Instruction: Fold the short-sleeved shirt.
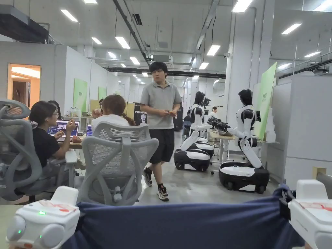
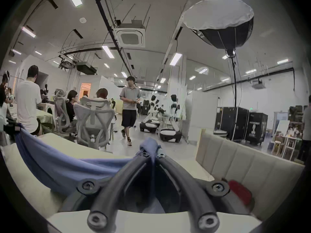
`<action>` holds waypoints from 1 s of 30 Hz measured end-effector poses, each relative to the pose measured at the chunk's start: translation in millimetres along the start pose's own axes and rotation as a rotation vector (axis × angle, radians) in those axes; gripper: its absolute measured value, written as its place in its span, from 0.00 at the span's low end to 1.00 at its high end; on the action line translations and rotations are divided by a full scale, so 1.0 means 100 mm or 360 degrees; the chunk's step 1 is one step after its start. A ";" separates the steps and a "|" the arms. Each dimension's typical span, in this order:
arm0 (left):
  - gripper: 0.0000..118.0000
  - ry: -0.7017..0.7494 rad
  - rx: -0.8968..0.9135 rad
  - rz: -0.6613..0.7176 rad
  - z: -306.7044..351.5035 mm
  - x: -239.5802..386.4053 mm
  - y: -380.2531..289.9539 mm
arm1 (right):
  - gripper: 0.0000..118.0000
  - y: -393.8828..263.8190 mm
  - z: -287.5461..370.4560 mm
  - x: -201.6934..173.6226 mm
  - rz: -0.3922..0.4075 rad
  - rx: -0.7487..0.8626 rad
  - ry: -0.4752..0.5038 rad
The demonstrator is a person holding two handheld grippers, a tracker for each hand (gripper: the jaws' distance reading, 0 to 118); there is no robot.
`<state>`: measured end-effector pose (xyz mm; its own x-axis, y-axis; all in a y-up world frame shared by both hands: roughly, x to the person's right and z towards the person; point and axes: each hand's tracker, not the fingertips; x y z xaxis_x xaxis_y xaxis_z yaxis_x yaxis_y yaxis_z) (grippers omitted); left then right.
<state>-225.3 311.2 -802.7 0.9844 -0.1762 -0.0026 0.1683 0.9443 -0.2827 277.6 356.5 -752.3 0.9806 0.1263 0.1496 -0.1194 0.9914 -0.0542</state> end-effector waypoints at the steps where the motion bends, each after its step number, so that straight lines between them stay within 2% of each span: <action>1: 0.00 -0.0029 -0.0032 -0.0017 0.07 -0.03 -0.10 | 0.01 -0.08 0.12 0.03 -0.0018 -0.0011 0.0003; 4: 0.00 -0.0077 -0.0110 -0.0075 0.42 -0.01 -0.50 | 0.01 -0.41 0.58 0.05 0.0025 -0.0077 0.0030; 8: 0.00 -0.0165 -0.0276 -0.0070 0.89 -0.05 -1.19 | 0.01 -1.09 1.20 0.04 0.0162 -0.0287 0.0140; 10: 0.00 -0.0194 -0.0398 -0.0036 1.08 -0.07 -1.61 | 0.01 -1.50 1.40 0.03 0.0181 -0.0443 0.0184; 13: 0.00 -0.0269 -0.0611 0.0020 1.27 -0.03 -2.31 | 0.01 -2.22 1.67 -0.02 0.0109 -0.0712 0.0326; 16: 0.00 -0.0275 -0.0777 0.0075 1.32 -0.04 -2.84 | 0.01 -2.84 1.77 -0.11 0.0207 -0.0943 0.0297; 17: 0.01 -0.0262 -0.0786 0.0077 1.34 -0.03 -2.97 | 0.01 -2.95 1.77 -0.12 0.0188 -0.1006 0.0287; 18: 0.05 -0.0262 -0.0781 0.0087 1.34 -0.03 -3.03 | 0.01 -3.00 1.78 -0.11 0.0145 -0.1033 0.0269; 19: 0.15 -0.0268 -0.0783 0.0104 1.35 -0.04 -3.07 | 0.01 -3.01 1.78 -0.10 0.0084 -0.1050 0.0257; 20: 0.34 -0.0255 -0.0767 0.0090 1.37 -0.02 -3.06 | 0.05 -3.00 1.78 -0.09 0.0032 -0.1048 0.0255; 21: 0.66 -0.0218 -0.0711 0.0042 1.38 -0.02 -3.05 | 0.24 -2.97 1.78 -0.08 -0.0002 -0.1056 0.0265; 22: 0.84 -0.0218 -0.0674 0.0030 1.41 -0.01 -3.02 | 0.55 -2.92 1.78 -0.09 -0.0041 -0.1073 0.0303; 23: 0.91 -0.0224 -0.0648 0.0039 1.44 -0.01 -2.96 | 0.81 -2.82 1.81 -0.07 -0.0017 -0.1057 0.0317; 24: 0.89 -0.0236 -0.0580 0.0051 1.48 0.00 -2.89 | 0.98 -2.75 1.85 -0.09 0.0002 -0.1034 0.0323; 27: 0.86 -0.0240 -0.0405 0.0108 1.67 0.07 -2.66 | 0.93 -2.42 2.06 -0.17 0.0002 -0.0789 0.0311; 28: 0.80 -0.0244 -0.0359 0.0124 1.71 0.09 -2.60 | 0.84 -2.33 2.12 -0.20 -0.0026 -0.0768 0.0310; 29: 0.69 -0.0246 -0.0339 0.0123 1.80 0.14 -2.54 | 0.67 -2.25 2.18 -0.21 -0.0051 -0.0741 0.0328; 30: 0.69 -0.0257 -0.0335 0.0121 1.83 0.16 -2.51 | 0.67 -2.20 2.23 -0.23 -0.0062 -0.0727 0.0334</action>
<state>-242.1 122.2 -556.4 0.9922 -0.0447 0.1167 0.0958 0.8716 -0.4807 246.5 143.2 -523.8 0.9987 0.0332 -0.0392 -0.0481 0.8725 -0.4862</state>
